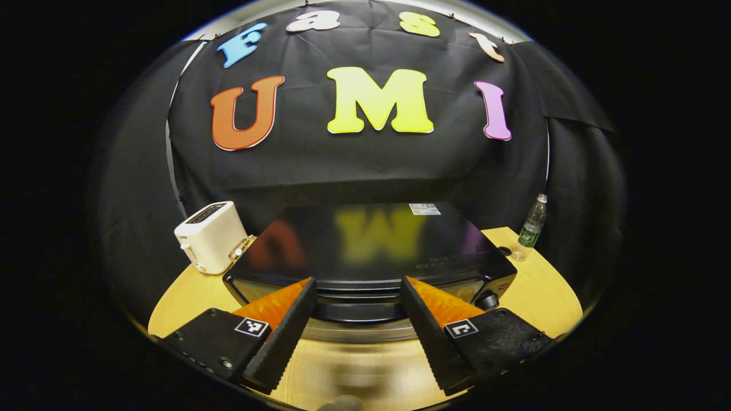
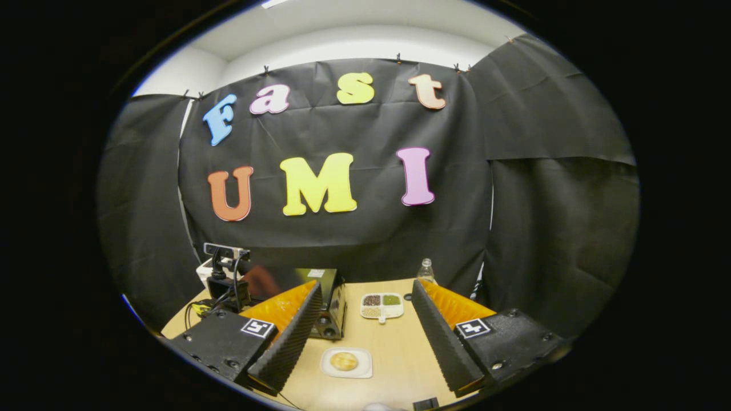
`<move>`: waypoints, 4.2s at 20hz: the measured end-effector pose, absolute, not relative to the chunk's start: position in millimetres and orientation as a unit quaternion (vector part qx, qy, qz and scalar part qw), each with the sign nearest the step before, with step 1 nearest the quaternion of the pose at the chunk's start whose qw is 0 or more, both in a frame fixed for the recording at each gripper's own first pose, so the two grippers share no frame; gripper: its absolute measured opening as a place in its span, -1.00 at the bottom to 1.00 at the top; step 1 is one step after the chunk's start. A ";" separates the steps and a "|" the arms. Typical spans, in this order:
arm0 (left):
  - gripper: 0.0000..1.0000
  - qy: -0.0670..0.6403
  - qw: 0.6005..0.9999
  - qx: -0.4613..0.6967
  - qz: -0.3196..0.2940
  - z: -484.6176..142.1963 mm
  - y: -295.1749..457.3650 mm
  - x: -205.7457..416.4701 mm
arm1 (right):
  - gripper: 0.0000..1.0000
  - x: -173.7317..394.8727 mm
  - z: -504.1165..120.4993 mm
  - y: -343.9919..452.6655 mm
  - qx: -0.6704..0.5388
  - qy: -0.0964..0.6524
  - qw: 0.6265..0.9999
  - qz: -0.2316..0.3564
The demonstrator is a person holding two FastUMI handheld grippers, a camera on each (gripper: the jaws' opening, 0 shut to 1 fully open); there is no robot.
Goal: Open the electric oven with the left hand, put the food in, and close the electric oven.
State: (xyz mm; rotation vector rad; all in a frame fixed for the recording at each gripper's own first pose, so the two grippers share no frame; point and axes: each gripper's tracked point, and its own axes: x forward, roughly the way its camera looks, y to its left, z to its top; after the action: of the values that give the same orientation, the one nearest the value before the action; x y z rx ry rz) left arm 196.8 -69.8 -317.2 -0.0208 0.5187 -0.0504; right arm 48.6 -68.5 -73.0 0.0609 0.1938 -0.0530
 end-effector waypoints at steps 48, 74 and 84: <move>0.92 0.351 0.935 -0.028 -0.036 -420.3 -63.8 34.6 | 1.00 41.9 -113.3 -49.5 0.025 0.122 0.992 0.002; 0.84 0.038 0.999 -0.026 0.012 -62.3 2.0 -6.7 | 1.00 94.2 -413.9 6.8 -0.016 0.299 0.954 0.010; 0.84 0.051 0.999 -0.013 0.006 -67.7 6.2 -1.2 | 1.00 132.4 -468.2 16.8 -0.025 0.333 0.943 -0.006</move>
State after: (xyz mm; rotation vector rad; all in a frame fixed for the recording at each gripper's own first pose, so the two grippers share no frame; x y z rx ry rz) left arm -1.2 6.2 -67.7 -0.0253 0.1023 0.0126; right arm 132.4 16.8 -468.2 -0.0517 0.6782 -0.0127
